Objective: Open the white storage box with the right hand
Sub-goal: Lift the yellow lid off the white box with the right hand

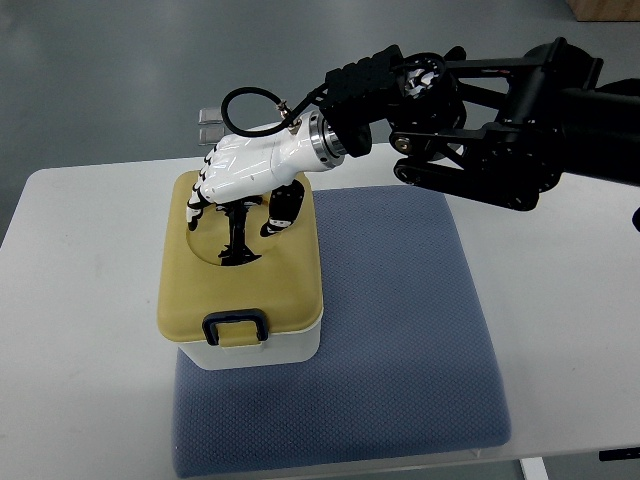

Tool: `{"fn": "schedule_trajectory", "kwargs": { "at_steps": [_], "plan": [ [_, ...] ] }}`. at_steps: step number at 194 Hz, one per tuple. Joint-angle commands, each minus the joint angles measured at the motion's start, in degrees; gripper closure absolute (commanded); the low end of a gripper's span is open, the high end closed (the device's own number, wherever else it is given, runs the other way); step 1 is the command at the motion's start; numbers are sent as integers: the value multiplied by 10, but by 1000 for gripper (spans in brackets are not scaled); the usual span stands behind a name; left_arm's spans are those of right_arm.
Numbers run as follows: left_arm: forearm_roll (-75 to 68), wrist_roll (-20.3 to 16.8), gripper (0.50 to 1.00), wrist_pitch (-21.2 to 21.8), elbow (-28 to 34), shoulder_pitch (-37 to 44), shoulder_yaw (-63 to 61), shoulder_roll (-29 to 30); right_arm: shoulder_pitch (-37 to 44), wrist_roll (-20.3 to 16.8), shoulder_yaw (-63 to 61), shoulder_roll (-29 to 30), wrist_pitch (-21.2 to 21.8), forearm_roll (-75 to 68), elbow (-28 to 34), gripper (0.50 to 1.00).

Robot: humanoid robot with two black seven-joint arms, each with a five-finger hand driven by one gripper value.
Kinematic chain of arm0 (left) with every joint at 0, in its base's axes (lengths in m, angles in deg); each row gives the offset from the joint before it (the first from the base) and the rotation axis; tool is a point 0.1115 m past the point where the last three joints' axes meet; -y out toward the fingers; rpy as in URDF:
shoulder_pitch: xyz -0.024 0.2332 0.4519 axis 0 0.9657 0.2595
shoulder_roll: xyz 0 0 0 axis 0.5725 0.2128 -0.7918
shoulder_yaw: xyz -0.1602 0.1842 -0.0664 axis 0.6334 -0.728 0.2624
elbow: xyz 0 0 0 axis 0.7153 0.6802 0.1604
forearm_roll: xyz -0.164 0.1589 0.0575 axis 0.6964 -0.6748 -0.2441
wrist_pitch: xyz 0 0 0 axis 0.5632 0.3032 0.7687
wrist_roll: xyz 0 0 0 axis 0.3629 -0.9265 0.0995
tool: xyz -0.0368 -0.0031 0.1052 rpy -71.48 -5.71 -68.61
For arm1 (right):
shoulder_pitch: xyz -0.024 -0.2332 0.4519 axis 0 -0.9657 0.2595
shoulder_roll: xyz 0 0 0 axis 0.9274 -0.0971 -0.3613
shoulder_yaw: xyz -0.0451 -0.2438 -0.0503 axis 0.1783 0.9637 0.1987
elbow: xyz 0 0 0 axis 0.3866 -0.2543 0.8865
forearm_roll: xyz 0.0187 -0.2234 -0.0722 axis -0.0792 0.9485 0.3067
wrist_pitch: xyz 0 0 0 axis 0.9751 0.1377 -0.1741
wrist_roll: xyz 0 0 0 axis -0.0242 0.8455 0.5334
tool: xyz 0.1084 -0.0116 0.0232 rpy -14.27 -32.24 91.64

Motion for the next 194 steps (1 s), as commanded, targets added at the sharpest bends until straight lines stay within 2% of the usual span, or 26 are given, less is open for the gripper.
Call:
{"fn": "schedule_trajectory", "kwargs": {
  "at_steps": [1,32,62,84,106,158,194],
  "plan": [
    [0,0,500,0,0,0,0,0,-1,0,0,1,0,3,-1,856],
    [0,0,500,0,0,0,0,0,-1,0,0,1,0,3,-1,946],
    [0,0,500,0,0,0,0,0,-3,0,-2,-1,-1,3,-1,998],
    [0,0,500,0,0,1,0,0,-3,4,-5,0,-12,1,-1,1000],
    [0,0,500,0,0,0,0,0,-1,24,-9,0,-30,0,0,1000],
    [0,0,500,0,0,0,0,0,18,44,-28,-10,-39,-3,0,1000],
    [0,0,500,0,0,0,0,0,37,52,-41,-55,-39,-5,0,1000]
  ]
}}
